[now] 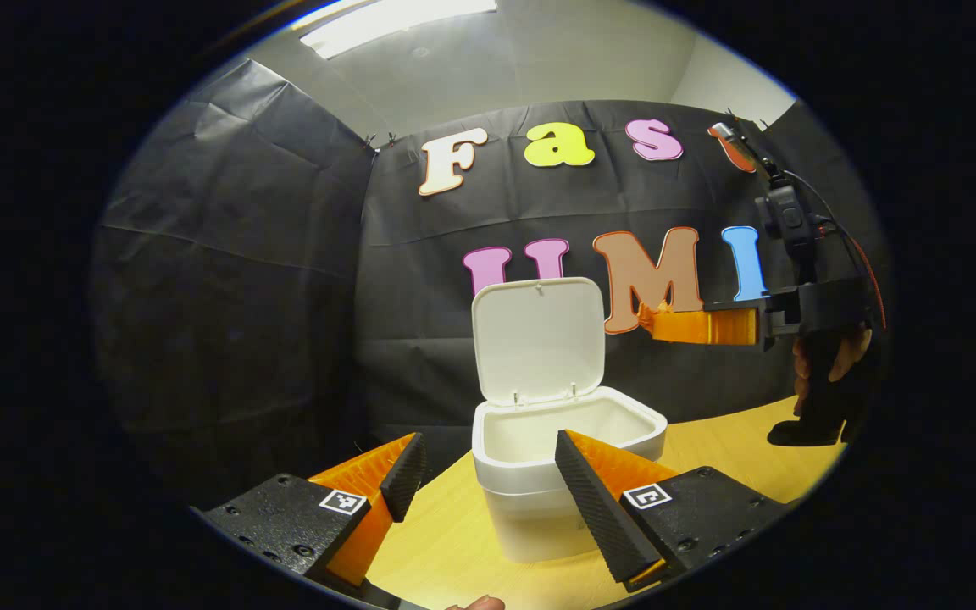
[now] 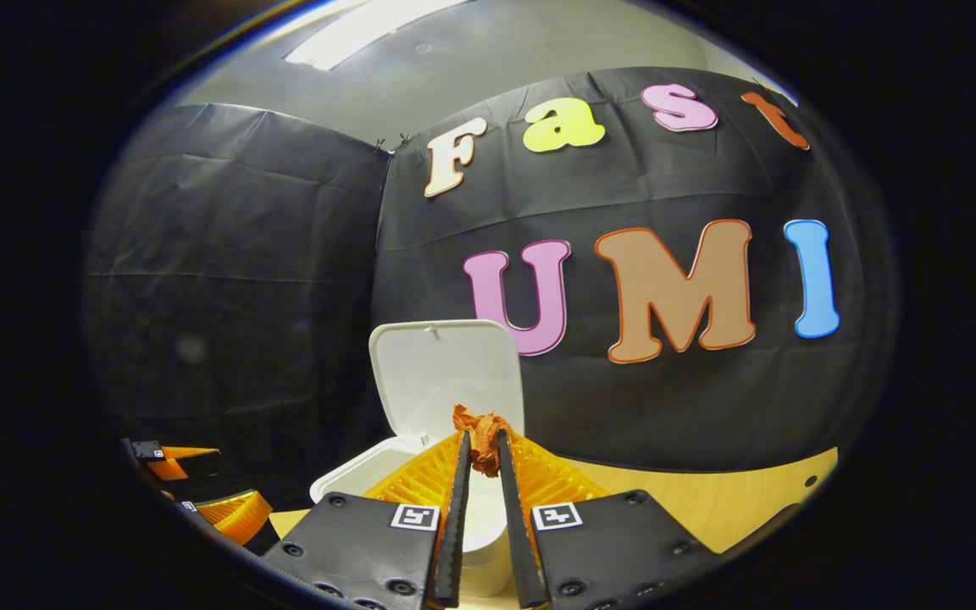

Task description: Press the lid of the desktop garbage bin to open it, pick up the crumpled paper on the desktop and throw it into the bin, then pick up the pop can on the desktop and drop it into the bin, and finally close the garbage bin lid.

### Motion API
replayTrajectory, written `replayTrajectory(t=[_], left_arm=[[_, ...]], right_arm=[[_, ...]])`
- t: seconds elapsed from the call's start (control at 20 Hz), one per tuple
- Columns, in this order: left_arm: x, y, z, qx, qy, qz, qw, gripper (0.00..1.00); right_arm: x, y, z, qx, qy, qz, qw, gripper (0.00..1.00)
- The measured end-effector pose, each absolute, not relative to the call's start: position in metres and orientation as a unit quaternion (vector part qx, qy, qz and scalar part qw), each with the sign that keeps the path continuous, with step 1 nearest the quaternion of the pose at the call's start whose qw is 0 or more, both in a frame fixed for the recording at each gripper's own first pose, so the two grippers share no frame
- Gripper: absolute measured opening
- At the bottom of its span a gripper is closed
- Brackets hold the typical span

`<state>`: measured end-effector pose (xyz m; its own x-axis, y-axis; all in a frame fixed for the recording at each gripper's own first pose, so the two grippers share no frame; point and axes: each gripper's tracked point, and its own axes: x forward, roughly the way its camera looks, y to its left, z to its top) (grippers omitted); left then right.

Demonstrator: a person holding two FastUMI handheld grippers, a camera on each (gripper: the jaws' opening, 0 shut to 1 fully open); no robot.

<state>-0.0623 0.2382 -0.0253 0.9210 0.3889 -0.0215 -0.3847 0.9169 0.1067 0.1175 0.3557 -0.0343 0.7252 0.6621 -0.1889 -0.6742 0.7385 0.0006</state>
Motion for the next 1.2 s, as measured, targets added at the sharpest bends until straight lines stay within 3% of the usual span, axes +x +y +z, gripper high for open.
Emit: replayTrajectory(t=[0.15,0.25,0.3,0.35,0.45,0.8,1.2], left_arm=[[-0.064,0.245,-0.031,0.048,0.029,0.205,0.977,0.94],[-0.063,0.246,-0.031,0.047,0.030,0.204,0.977,0.94],[-0.062,0.246,-0.030,0.049,0.029,0.203,0.977,0.94],[-0.060,0.245,-0.030,0.050,0.029,0.202,0.978,0.94],[-0.057,0.242,-0.031,0.051,0.030,0.198,0.978,0.94],[-0.037,0.222,-0.029,0.051,0.021,0.168,0.984,0.94],[-0.004,0.155,-0.035,0.034,0.015,0.080,0.996,0.94]], right_arm=[[0.118,0.381,-0.059,-0.050,0.121,0.377,0.917,0.27],[0.111,0.393,-0.072,-0.046,0.144,0.392,0.907,0.48],[0.111,0.395,-0.073,-0.047,0.145,0.393,0.907,0.51],[0.110,0.395,-0.070,-0.050,0.139,0.394,0.907,0.73],[0.110,0.393,-0.062,-0.060,0.117,0.390,0.911,0.96],[0.118,0.353,-0.033,-0.059,0.072,0.345,0.934,0.96],[0.125,0.240,-0.013,-0.043,0.039,0.235,0.970,0.96]])
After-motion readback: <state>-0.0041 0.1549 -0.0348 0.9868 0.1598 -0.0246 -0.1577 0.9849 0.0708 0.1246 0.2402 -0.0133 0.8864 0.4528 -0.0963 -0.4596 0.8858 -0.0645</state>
